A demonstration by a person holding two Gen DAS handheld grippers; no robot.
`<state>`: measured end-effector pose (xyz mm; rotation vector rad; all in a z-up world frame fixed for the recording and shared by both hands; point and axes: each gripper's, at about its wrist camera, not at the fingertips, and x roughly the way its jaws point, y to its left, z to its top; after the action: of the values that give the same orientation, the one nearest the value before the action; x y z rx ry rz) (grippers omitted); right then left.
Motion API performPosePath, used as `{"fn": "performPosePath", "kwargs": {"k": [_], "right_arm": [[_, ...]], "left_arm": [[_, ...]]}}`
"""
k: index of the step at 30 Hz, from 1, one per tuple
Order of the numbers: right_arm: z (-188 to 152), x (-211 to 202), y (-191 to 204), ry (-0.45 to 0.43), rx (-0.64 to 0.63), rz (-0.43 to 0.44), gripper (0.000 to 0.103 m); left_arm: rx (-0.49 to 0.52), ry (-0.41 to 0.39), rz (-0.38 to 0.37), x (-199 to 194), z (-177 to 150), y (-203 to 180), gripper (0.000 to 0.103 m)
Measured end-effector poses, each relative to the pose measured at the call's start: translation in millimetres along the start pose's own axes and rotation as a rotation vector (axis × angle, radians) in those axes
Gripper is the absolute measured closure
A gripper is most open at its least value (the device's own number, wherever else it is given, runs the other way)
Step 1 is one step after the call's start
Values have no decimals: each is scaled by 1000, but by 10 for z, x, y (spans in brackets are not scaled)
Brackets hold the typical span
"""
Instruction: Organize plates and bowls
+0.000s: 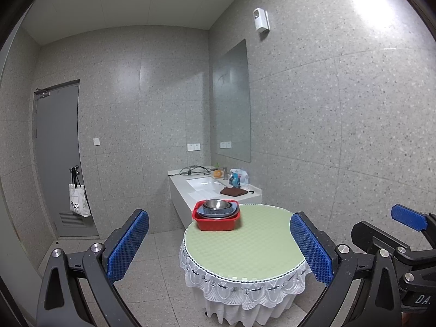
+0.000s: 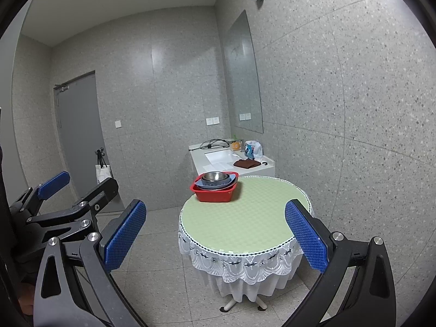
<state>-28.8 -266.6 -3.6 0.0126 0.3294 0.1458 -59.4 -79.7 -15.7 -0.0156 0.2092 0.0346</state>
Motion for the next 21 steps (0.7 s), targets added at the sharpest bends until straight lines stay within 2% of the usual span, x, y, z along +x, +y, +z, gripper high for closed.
{"fn": "performPosePath", "kwargs": {"k": [21], "right_arm": [[3, -20, -39, -5, 8, -21, 0]], "left_arm": [[3, 1, -5, 10, 8, -188, 1]]}}
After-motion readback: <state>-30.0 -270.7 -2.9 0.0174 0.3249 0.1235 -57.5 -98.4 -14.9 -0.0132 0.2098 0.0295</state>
